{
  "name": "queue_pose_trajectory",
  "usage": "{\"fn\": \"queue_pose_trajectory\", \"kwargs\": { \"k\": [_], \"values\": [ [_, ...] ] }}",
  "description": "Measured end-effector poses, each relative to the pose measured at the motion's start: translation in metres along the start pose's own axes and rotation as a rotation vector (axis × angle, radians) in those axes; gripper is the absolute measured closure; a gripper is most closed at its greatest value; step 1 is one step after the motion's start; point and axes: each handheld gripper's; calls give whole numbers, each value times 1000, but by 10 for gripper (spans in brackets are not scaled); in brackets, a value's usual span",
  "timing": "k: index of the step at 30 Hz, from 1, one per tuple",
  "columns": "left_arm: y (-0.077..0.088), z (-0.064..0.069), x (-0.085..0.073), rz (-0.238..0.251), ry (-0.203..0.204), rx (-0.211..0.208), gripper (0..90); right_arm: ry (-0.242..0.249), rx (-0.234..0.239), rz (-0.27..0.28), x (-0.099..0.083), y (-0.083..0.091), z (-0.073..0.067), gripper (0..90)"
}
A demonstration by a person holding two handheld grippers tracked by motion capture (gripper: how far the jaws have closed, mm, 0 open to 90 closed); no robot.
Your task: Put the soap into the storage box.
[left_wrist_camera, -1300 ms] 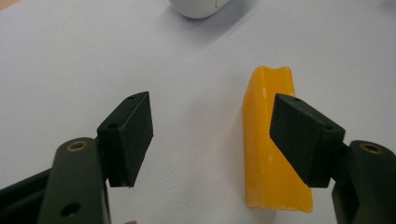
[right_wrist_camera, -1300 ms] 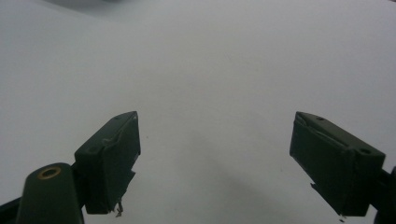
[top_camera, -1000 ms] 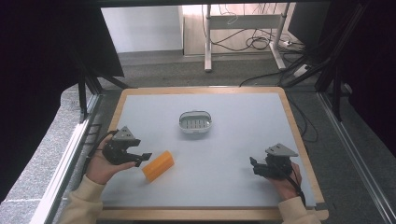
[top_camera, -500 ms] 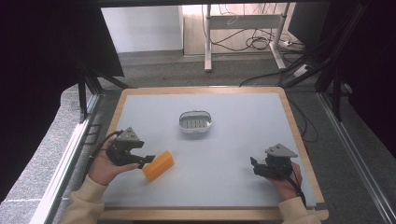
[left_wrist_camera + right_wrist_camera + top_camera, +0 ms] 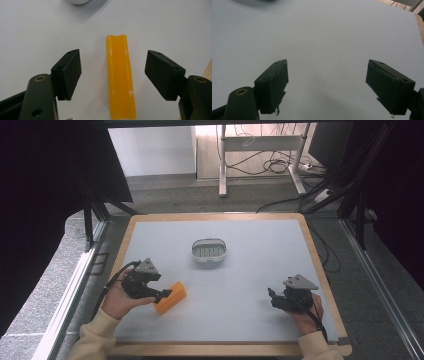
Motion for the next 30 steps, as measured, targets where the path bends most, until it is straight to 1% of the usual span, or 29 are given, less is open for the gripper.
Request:
{"fn": "queue_pose_trajectory", "kwargs": {
  "k": [2, 4, 5, 12, 16, 18, 19, 20, 23, 25, 26, 27, 30],
  "values": [
    [-3, 1, 1, -3, 9, -10, 293, 0, -2, 3, 0, 1, 0, 184],
    [-5, 1, 1, -17, 5, -10, 294, -1, -5, 2, 0, 1, 0, 184],
    [-6, 2, 1, -13, 7, -12, 294, -1, -7, 2, 0, 1, 0, 184],
    [-13, 8, 3, -38, -3, -24, 293, 1, -9, -2, 0, 1, -1, 184],
    [-19, 11, 2, -52, -10, -20, 295, 2, -8, -6, 0, 0, 0, 184],
    [-22, 11, 2, -62, -11, -16, 298, 4, -8, -7, -1, 0, 0, 184],
    [-25, 11, 1, -78, -10, -12, 300, 5, -9, -10, -1, 0, 1, 184],
    [-25, 11, 1, -78, -10, -12, 301, 5, -9, -10, -1, 0, 1, 184],
    [-30, 11, -1, -103, -8, -17, 305, 6, -10, -16, -1, -1, 0, 184],
    [-35, 10, -3, -131, -1, -12, 307, 10, -10, -16, -1, -1, -1, 184],
    [-35, 10, -3, -131, -1, -12, 309, 10, -10, -16, -1, -1, -1, 184],
    [-39, 10, -4, -147, 1, -6, 312, 13, -11, -20, -2, -1, -1, 184],
    [-42, 10, -5, -159, 3, -3, 328, 14, -11, -22, -2, -1, -1, 184]
  ]
}}
Point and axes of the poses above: each handheld gripper's, and its own axes: y roughly backward along the jaws, x roughly out of its top, z roughly to its right, and after that the axes turned 10 degrees about z, right-handed
